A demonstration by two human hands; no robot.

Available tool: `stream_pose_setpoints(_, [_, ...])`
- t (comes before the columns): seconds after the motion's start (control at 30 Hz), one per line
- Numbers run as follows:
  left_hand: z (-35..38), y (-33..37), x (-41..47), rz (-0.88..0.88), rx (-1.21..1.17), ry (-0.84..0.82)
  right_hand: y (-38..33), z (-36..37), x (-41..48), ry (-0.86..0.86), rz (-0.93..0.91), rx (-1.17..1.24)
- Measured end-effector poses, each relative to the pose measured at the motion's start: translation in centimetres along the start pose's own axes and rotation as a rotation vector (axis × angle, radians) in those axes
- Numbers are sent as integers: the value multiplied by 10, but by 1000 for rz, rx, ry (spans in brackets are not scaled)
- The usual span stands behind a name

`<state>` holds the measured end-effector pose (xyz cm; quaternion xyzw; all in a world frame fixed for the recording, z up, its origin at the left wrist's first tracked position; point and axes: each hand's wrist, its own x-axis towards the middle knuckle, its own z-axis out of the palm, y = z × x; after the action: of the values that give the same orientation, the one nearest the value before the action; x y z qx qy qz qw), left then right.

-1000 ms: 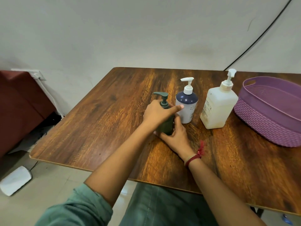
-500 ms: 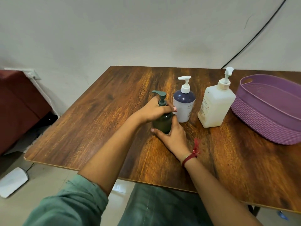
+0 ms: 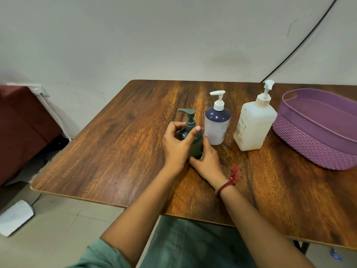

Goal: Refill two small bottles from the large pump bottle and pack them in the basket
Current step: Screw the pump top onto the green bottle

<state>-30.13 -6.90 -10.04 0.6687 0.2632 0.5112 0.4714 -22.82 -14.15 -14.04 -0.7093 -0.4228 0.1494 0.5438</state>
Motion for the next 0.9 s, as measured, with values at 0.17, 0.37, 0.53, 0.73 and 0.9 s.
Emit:
stream_pose_setpoints(0.17, [1, -2, -1, 93, 38, -13, 1, -1, 0, -4, -11, -29])
stream_pose_setpoints(0.37, [-1, -3, 2, 99, 86, -104, 1, 0, -2, 5, -24, -50])
stream_pose_setpoints(0.53, [-4, -5, 1, 7, 71, -121, 1, 0, 0, 12, -16, -40])
stream_pose_setpoints(0.73, [-1, -6, -17, -68, 118, -72, 3, 1, 1, 26, 9, -80])
stream_pose_setpoints(0.9, [-1, -10, -14, -94, 148, -175, 3, 2, 1, 34, -6, -90])
